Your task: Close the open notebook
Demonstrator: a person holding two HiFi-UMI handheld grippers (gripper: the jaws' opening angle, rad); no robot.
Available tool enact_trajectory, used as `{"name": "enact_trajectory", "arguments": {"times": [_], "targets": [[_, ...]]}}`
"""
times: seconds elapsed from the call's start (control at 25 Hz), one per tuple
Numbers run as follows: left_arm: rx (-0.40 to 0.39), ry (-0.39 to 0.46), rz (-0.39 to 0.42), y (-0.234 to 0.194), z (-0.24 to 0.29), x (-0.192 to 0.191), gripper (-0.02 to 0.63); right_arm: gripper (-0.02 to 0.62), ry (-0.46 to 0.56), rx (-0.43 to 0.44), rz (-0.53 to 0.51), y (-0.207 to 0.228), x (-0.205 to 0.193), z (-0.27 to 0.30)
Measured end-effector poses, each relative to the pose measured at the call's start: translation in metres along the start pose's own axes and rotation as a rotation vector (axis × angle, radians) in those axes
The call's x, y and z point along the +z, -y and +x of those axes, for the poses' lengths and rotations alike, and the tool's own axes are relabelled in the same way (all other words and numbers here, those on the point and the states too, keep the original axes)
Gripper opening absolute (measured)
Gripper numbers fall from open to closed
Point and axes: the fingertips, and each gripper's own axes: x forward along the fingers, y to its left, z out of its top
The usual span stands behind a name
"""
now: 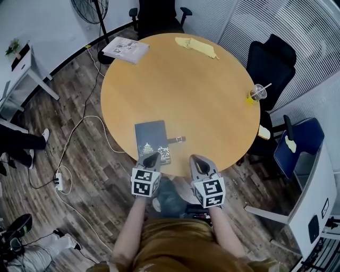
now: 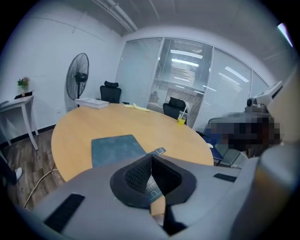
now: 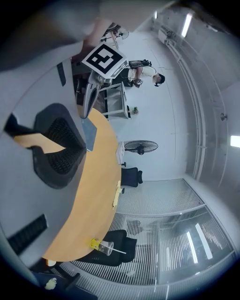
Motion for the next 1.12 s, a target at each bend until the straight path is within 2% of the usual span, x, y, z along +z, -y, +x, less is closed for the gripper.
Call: {"name": "enact_trajectory", "arguments": {"times": [0.44, 1.12], "targets": [[0.061, 0.2, 0.001, 0.0, -0.075, 0.05, 0.025, 0.012, 0.077, 0.035, -0.036, -0.036, 0.023, -0.022], [0.163, 0.342, 0.049, 0.007, -0.164, 0.063, 0.026, 0.012, 0.186, 0.071, -0.069, -0.084, 0.042, -0.059]]}}
